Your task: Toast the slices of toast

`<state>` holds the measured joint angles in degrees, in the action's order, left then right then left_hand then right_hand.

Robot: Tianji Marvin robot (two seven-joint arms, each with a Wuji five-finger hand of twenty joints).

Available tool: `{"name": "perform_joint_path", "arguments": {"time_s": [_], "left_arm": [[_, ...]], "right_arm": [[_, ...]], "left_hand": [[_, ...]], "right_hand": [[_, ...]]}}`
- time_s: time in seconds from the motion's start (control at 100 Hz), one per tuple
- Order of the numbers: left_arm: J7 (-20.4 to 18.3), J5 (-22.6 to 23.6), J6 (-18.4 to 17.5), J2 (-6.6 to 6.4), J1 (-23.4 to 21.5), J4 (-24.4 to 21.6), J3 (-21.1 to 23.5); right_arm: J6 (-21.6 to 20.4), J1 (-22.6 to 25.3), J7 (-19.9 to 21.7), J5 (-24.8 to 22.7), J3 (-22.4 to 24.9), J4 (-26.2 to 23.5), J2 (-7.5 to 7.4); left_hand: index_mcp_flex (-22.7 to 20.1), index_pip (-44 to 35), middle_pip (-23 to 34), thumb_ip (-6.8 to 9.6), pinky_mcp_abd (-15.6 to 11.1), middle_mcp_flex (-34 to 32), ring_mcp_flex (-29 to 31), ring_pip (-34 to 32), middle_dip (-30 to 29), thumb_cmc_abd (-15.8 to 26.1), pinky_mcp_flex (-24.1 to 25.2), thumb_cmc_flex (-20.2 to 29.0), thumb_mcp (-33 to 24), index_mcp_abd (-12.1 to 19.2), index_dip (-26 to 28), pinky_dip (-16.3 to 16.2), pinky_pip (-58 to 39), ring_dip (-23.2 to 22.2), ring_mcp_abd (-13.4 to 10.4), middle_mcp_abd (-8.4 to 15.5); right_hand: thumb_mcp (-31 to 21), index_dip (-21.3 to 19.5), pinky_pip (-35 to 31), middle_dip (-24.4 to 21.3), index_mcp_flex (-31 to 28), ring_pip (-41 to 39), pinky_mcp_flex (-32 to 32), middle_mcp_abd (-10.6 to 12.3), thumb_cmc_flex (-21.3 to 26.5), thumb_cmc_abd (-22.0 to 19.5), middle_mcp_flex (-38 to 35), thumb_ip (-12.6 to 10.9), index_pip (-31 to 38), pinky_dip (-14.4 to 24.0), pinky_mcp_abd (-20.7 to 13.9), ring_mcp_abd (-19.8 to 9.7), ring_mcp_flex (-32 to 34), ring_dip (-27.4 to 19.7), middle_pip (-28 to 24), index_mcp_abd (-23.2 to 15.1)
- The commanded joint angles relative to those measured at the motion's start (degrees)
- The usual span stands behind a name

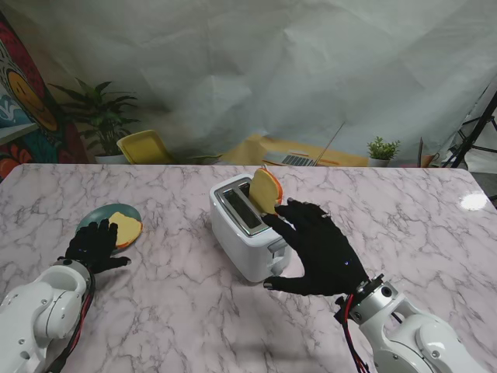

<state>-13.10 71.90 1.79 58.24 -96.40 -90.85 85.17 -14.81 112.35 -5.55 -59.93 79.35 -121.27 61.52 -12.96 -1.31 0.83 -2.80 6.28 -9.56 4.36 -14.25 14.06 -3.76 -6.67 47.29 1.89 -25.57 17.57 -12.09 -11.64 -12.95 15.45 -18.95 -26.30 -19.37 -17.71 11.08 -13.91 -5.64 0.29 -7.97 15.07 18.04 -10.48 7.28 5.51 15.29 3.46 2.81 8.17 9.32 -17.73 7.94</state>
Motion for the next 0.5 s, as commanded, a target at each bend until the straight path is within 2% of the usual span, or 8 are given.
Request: {"name": "perform_joint_path", "arguments": {"time_s": [0.0, 0.21, 0.49], "left_arm": [[-0.05, -0.56, 0.42, 0.05, 1.27, 1.42, -0.78], [1.92, -1.66, 3.01, -0.01, 4.89, 5.84, -4.78], [2.24, -2.58, 2.69, -0.32, 8.13, 9.65, -8.04]], "right_arm": [[0.17, 0.68, -0.18, 0.12, 0.0, 0.27, 0.08], [-0.05, 1.34, -0.92, 0.27, 0.49, 0.14, 0.2], [-0.18, 1.62, -2.07, 0.28, 0.66, 0.34, 0.33]], "left_hand": [[-1.05, 0.29, 0.08, 1.92, -0.25, -1.42, 0.66, -1.75, 0.51, -1.14, 2.6, 1.79, -0.91, -1.72, 0.91, -0.36, -5.52, -0.49, 2.05, -0.68], [-2.14, -0.2, 0.45, 1.96, -0.02, -2.82, 1.19, -3.82, 0.87, -1.73, 3.71, 3.25, -1.1, -1.54, 1.24, -2.14, -11.66, -1.47, 2.53, -0.77], [-2.8, -0.66, 0.89, 1.67, -0.84, -3.99, 2.41, -5.03, 1.48, -1.82, 3.56, 3.44, -0.93, -0.64, 1.78, -3.17, -14.49, -2.1, 1.79, -0.04]], "right_hand": [[0.34, 0.77, 0.72, 0.46, -1.03, -1.01, -0.04, 0.39, -0.55, -2.19, 0.3, -1.2, 0.61, -0.59, -1.35, -0.94, 0.6, -2.11, -1.27, 0.82], [-0.66, 1.07, 0.19, 0.78, -1.08, -1.08, -0.03, 0.56, -0.91, -2.2, 0.28, -1.08, 1.4, -0.55, -1.18, -0.97, 0.98, -2.07, -2.19, 0.62], [-1.91, 1.52, -0.79, 1.35, -1.3, -1.26, 0.19, 0.96, -1.25, -2.52, 0.23, -0.88, 2.58, -0.5, -1.04, -1.04, 1.65, -1.97, -3.7, 0.32]]}}
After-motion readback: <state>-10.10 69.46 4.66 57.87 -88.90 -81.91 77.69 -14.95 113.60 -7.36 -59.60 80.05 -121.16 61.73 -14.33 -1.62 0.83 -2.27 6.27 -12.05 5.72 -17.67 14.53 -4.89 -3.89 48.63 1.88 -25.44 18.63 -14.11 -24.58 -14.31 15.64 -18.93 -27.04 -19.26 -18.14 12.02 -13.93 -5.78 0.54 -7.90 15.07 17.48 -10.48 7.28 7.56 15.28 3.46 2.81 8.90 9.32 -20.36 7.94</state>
